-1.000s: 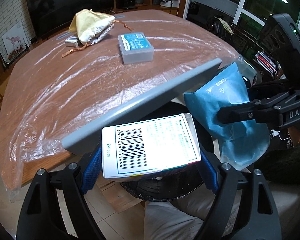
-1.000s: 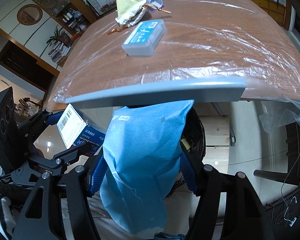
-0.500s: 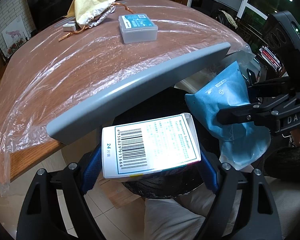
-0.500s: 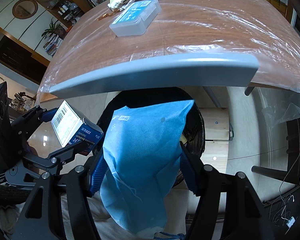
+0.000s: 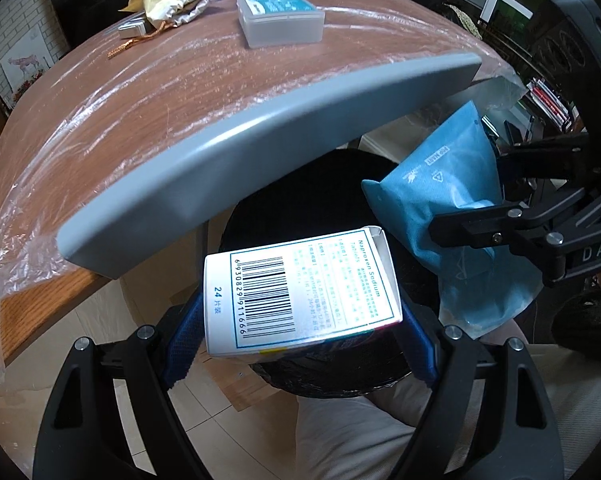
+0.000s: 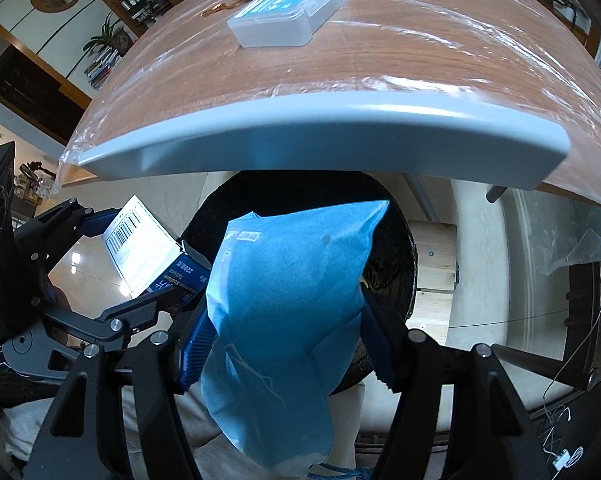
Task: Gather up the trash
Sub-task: 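Carry the blue bag and white box over the black bin with both tools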
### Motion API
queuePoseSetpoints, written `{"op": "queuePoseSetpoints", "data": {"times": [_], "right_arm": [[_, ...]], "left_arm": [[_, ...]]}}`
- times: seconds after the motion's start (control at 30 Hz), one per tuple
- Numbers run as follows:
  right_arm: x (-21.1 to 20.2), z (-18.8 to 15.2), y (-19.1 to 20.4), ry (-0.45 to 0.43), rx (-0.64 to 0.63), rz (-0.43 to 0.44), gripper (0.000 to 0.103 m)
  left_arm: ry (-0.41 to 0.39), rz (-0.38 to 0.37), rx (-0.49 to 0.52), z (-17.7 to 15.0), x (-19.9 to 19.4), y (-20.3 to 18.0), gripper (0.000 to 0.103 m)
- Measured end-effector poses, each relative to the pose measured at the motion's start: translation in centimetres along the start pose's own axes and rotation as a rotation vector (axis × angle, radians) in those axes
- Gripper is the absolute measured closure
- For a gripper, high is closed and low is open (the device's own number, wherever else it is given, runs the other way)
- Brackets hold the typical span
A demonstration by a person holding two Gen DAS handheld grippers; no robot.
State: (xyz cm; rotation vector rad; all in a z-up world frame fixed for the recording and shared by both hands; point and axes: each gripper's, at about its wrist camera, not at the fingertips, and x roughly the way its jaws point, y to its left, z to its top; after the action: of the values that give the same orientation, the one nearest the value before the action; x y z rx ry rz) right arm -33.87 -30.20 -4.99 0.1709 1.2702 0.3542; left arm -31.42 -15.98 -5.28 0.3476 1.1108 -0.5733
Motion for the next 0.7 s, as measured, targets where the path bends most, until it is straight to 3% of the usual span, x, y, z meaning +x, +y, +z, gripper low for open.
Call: {"op": "queuePoseSetpoints", "data": {"times": [0.7], "right_arm": [[2.8, -0.5, 0.2, 0.045, -0.067, -0.07, 0.038]], "left_arm": [[0.075, 0.023, 0.04, 0.0, 3.8, -0.8, 0.018]]}}
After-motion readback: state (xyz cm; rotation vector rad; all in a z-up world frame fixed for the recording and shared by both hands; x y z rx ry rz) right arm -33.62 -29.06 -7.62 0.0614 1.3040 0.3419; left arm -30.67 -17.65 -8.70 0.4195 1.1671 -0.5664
